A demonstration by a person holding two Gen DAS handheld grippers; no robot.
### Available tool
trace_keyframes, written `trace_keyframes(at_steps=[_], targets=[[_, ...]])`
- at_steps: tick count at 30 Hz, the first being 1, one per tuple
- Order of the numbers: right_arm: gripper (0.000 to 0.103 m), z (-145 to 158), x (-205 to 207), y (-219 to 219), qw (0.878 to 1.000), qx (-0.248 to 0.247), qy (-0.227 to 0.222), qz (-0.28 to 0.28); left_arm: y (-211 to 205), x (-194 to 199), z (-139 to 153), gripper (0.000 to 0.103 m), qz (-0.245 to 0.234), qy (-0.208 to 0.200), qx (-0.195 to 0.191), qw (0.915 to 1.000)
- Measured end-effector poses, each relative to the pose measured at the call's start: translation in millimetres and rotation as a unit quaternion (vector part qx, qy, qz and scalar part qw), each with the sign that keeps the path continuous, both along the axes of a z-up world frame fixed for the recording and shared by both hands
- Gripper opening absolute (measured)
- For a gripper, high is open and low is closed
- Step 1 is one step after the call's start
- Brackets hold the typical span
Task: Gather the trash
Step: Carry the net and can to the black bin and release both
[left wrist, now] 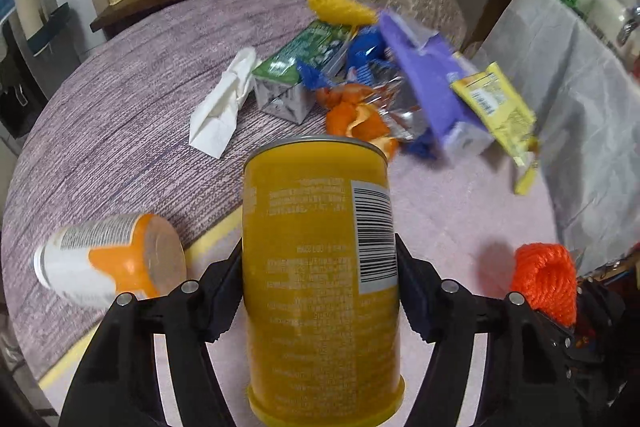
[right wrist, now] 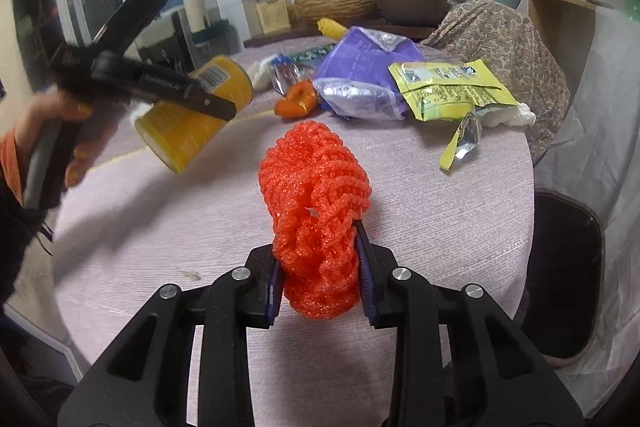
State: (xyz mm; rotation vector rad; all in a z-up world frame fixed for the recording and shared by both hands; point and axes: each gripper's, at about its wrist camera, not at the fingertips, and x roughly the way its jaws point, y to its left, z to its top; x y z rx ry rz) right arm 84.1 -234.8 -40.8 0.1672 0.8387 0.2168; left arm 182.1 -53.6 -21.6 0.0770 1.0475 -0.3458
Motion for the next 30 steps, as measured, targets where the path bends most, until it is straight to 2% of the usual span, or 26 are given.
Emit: trace_keyframes(at_steps=[5, 8, 11, 13, 17, 21, 22, 24, 27, 30], targets=[[0.031, 19.3, -18.6, -41.3, 0.998, 0.030, -0.032, -0.043, -22.4, -33.6, 20.7, 0.066, -0.038, -0.042, -0.041, 0.9976], [0.031, 24.0, -26.5, -78.3, 0.994, 0.021, -0.042, -0.100, -56.1, -43.9, 30.3, 0.066, -0.082, -0.050, -0.066, 0.9932], [0.032, 15.6, -28.5, -113.6, 0.988, 0.002, -0.026, -0.154, -108.2, -48.2, 36.5, 0.066, -0.138, -0.059, -0.075, 0.9858], [0.032, -3.7, -25.3, -142.0, 0.981, -0.015, 0.003, -0.193, -142.8, -48.5, 35.7, 0.066, -0.171, -0.063, -0.080, 0.9801], [0.032, -74.4, -13.0, -205.1, 0.961, 0.007, 0.086, -0.264, -202.7, -51.6, 28.8, 0.066, -0.208, -0.049, -0.099, 0.9717], [0.034, -135.9, -2.4, -237.4, 0.948, 0.004, 0.137, -0.287, -251.2, -44.2, 10.9, 0.066, -0.224, -0.031, -0.098, 0.9691], [0.039, -149.0, -0.1, -242.8, 0.946, 0.011, 0.147, -0.288, -261.6, -44.6, 8.2, 0.066, -0.226, -0.028, -0.096, 0.9690], [0.044, -172.3, 1.2, -250.1, 0.942, 0.013, 0.159, -0.295, -284.4, -41.9, -1.6, 0.066, -0.226, -0.020, -0.088, 0.9698], [0.052, -194.5, 2.3, -255.2, 0.937, 0.000, 0.175, -0.302, -314.5, -32.2, -22.2, 0.066, -0.220, 0.006, -0.077, 0.9725], [0.059, -200.5, -1.1, -264.3, 0.936, -0.006, 0.173, -0.306, -343.2, -24.6, -43.4, 0.066, -0.219, 0.019, -0.054, 0.9740]])
